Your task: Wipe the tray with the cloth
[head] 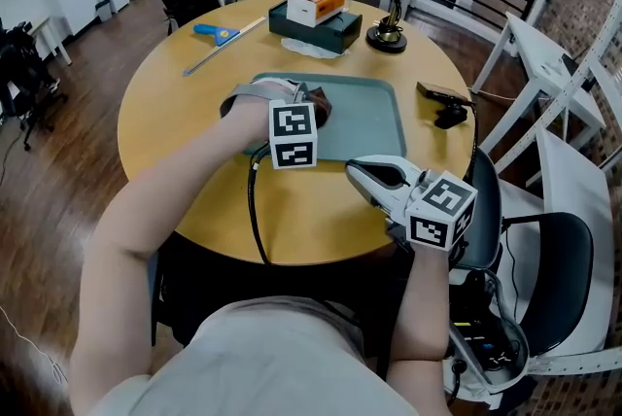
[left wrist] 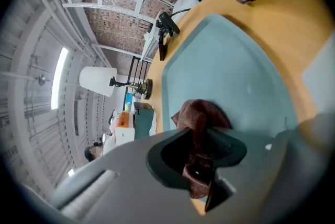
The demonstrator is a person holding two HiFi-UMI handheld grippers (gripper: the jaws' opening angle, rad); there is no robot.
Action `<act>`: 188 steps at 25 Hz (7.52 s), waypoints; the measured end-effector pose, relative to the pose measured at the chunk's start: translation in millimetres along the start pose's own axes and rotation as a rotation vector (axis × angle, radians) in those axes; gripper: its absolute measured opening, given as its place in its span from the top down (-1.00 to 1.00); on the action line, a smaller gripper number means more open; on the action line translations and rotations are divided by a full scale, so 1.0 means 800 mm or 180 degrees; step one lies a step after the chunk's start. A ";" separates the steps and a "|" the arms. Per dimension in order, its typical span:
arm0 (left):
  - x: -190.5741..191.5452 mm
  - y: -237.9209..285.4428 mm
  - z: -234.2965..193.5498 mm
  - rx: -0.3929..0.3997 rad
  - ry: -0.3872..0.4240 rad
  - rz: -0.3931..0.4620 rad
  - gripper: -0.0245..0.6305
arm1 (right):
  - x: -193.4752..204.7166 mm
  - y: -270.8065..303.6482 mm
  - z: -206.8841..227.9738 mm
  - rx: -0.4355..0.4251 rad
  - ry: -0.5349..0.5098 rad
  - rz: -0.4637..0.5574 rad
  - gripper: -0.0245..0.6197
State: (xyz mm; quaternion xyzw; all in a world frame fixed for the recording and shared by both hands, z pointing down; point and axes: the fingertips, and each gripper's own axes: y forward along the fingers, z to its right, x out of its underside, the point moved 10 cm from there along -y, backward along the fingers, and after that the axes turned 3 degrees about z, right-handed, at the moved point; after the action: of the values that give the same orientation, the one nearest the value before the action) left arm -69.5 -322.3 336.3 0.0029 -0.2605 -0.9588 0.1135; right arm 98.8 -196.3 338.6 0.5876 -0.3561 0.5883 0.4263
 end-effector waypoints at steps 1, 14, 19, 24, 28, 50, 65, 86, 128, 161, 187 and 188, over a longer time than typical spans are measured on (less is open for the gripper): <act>0.000 0.006 -0.003 -0.0017 0.0013 -0.0015 0.65 | 0.000 0.000 0.000 -0.0002 -0.0001 0.0000 0.92; 0.001 0.071 -0.025 -0.0339 0.0050 -0.0242 0.65 | 0.002 0.000 0.000 -0.0016 -0.0005 0.0000 0.92; 0.002 0.085 -0.031 -0.0414 -0.0004 -0.0256 0.65 | 0.001 -0.001 -0.001 -0.0019 -0.0011 0.0005 0.92; -0.004 0.085 -0.032 -0.0322 0.0004 -0.0243 0.66 | 0.001 0.000 0.000 -0.0042 -0.0010 -0.0003 0.92; -0.016 0.068 -0.027 -0.0109 -0.0017 -0.0169 0.66 | 0.002 0.000 0.001 -0.0056 -0.0007 -0.0009 0.92; -0.074 -0.059 0.012 0.1037 -0.0395 0.0294 0.66 | 0.003 -0.002 -0.003 -0.0212 -0.0027 0.0002 0.92; -0.102 -0.027 -0.002 0.0802 -0.0240 0.0608 0.65 | 0.001 -0.007 -0.004 -0.0221 -0.0038 -0.0001 0.92; -0.091 0.076 -0.047 0.0463 -0.0340 0.0312 0.65 | 0.002 -0.030 -0.001 -0.0539 -0.0115 0.0070 0.92; -0.190 -0.007 -0.016 0.1635 -0.0499 0.0928 0.65 | 0.004 -0.030 -0.002 -0.0578 -0.0111 0.0044 0.92; 0.055 -0.084 0.017 0.1012 -0.1041 0.0183 0.65 | 0.001 -0.030 -0.001 -0.0591 -0.0097 0.0068 0.92; -0.068 0.008 -0.019 0.0770 -0.0455 0.0343 0.65 | 0.001 -0.029 -0.002 -0.0590 -0.0105 0.0059 0.92; -0.078 0.013 -0.021 0.0779 -0.0443 0.0367 0.65 | 0.001 -0.029 -0.002 -0.0588 -0.0104 0.0057 0.92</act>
State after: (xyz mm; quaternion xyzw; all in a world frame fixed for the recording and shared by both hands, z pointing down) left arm -5.5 -325.3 323.7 -0.0647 -0.3824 -0.9096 0.1488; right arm 119.8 -186.1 337.3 0.5521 -0.4210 0.5471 0.4675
